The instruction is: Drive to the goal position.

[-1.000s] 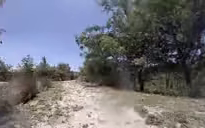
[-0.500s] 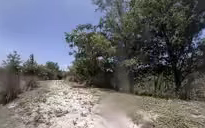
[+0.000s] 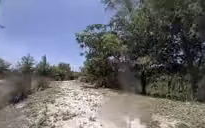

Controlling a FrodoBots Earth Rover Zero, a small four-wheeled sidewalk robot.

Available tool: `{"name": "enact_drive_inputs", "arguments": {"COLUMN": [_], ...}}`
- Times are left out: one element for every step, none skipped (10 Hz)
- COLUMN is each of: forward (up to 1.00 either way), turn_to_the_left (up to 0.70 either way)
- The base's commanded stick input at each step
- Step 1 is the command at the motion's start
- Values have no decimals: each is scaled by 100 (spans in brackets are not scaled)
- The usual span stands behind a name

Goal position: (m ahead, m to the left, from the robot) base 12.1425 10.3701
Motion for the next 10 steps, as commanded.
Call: {"name": "enact_drive_inputs", "arguments": {"forward": [30, 30, 30, 30, 30, 30, 30, 30, 30, 30], "turn_to_the_left": [0, 0, 0, 0, 0, 0, 0, 0, 0, 0]}}
